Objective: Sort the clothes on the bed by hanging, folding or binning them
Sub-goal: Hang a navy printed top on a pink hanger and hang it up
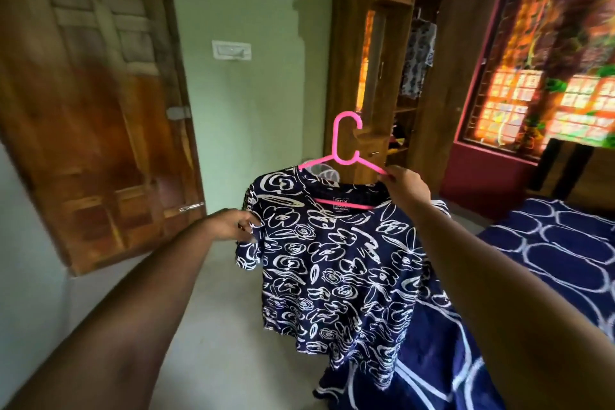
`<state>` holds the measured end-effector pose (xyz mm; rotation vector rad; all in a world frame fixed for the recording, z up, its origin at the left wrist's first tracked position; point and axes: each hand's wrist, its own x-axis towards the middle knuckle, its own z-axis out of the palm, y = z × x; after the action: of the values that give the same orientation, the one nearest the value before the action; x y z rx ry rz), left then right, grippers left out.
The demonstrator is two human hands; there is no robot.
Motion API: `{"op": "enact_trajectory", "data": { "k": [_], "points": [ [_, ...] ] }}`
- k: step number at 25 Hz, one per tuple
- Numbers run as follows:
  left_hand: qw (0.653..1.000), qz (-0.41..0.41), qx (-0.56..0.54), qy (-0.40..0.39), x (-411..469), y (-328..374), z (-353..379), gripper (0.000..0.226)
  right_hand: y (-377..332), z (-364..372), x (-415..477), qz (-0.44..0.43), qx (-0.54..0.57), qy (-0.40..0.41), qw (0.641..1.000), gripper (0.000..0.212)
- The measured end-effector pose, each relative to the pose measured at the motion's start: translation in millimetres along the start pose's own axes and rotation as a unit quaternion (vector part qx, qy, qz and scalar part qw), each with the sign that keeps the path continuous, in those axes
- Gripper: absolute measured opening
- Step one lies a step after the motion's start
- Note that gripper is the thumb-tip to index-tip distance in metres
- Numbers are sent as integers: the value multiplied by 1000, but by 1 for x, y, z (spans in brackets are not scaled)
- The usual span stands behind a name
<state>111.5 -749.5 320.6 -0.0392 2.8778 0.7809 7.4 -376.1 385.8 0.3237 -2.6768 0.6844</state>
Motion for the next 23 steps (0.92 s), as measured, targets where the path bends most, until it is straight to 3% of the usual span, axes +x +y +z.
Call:
{"op": "enact_trajectory", "data": {
  "k": [4, 8, 13, 20, 23],
  "points": [
    [999, -39, 16, 10, 14, -43, -10, 28, -25, 48, 35, -2, 27, -16, 1000, 31],
    [998, -54, 5, 15, 50, -76, -14, 29, -35, 89, 84, -31, 39, -31, 998, 30],
    [999, -41, 26, 11, 132, -79, -39, 44, -35, 120, 170, -39, 30, -26, 998, 32],
    [998, -36, 24, 44, 255, -68, -82, 32, -16, 143, 293, -47, 3, -21, 999, 29],
    [999, -21, 30, 30, 306, -71, -91, 37, -6, 160, 327, -34, -17, -6, 999, 29]
  ]
}}
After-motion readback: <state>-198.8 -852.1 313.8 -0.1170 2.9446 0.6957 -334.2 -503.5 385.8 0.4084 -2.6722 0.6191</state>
